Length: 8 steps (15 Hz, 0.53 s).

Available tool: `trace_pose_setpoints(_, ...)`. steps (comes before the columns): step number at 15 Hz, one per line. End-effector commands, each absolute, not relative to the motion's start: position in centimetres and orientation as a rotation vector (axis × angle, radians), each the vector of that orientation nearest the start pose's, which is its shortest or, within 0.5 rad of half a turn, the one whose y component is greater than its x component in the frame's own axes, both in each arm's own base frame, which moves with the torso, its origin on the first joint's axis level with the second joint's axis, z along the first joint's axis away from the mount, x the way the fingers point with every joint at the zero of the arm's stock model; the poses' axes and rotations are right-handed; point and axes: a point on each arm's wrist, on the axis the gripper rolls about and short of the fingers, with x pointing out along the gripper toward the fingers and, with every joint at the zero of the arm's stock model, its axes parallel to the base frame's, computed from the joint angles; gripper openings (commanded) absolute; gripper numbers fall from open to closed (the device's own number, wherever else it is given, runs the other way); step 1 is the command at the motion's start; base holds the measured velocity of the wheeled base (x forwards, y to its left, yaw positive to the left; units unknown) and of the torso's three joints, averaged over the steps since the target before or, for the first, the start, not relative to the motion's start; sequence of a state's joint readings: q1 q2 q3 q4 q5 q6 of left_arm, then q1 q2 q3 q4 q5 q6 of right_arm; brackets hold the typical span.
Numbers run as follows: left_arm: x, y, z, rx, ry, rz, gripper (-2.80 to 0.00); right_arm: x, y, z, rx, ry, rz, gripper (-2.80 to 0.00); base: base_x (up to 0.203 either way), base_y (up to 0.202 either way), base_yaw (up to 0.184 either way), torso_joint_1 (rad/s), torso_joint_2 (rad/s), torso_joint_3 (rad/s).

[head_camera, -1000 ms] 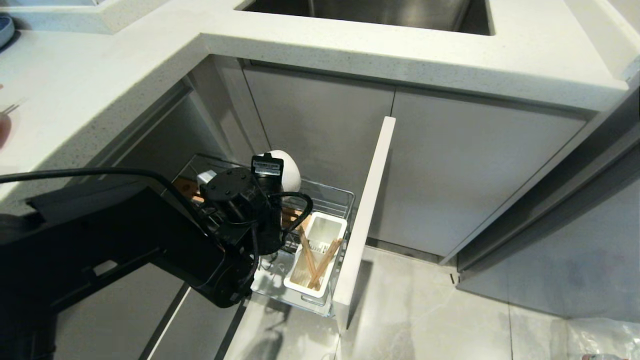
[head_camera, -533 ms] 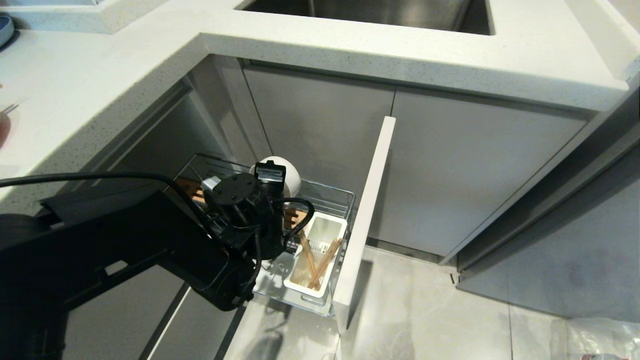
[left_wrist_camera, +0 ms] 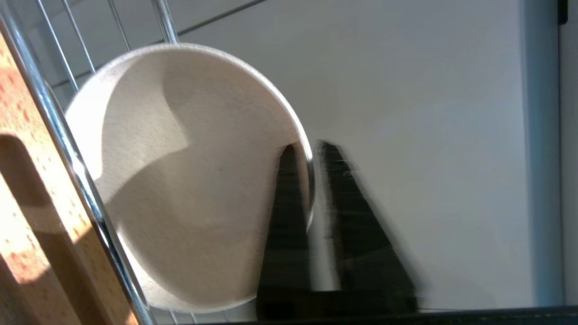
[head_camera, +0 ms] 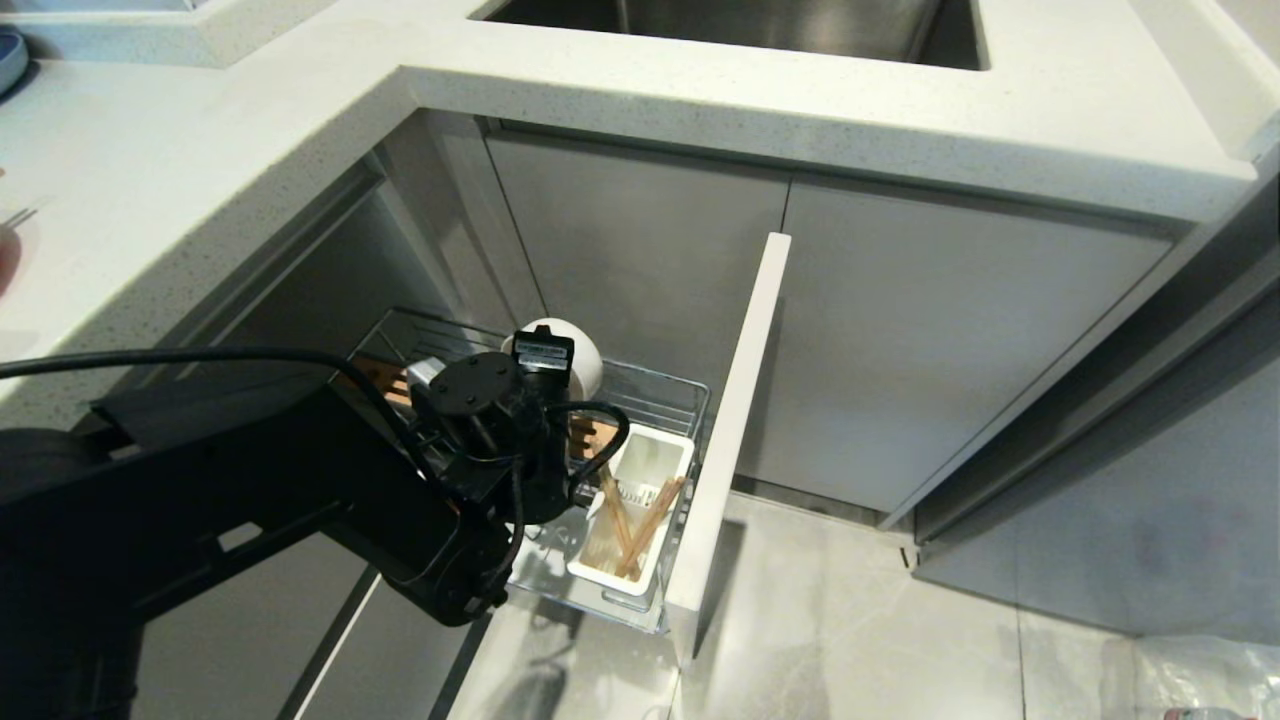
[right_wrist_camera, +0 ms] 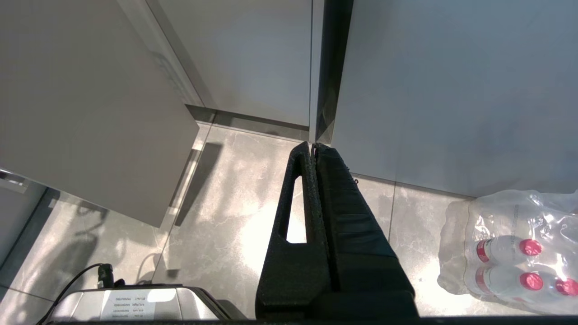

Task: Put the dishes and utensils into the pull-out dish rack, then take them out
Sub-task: Pick up the bowl and place it in the cupboard

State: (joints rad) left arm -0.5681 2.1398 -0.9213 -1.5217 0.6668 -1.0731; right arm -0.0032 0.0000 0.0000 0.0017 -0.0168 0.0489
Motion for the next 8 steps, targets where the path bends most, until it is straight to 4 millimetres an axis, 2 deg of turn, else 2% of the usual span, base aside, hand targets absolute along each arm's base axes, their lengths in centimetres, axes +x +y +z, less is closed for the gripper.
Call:
trace_pose_setpoints(1,33.2,-19.6,14.4,-1.249,-0.286,-0.046,0.0,-2.3,0.0,7.5,0.049,0.003,-0.02,-2.8,0.0,0.0,0.0,0.0,0.0,0.0)
trace_pose_setpoints(8,31.6,-19.2,15.2,-1.239,-0.269,-0.064,0.0,-2.3,0.0,7.5,0.049,0.003,-0.02,-2.8,0.0,0.0,0.0,0.0,0.0,0.0)
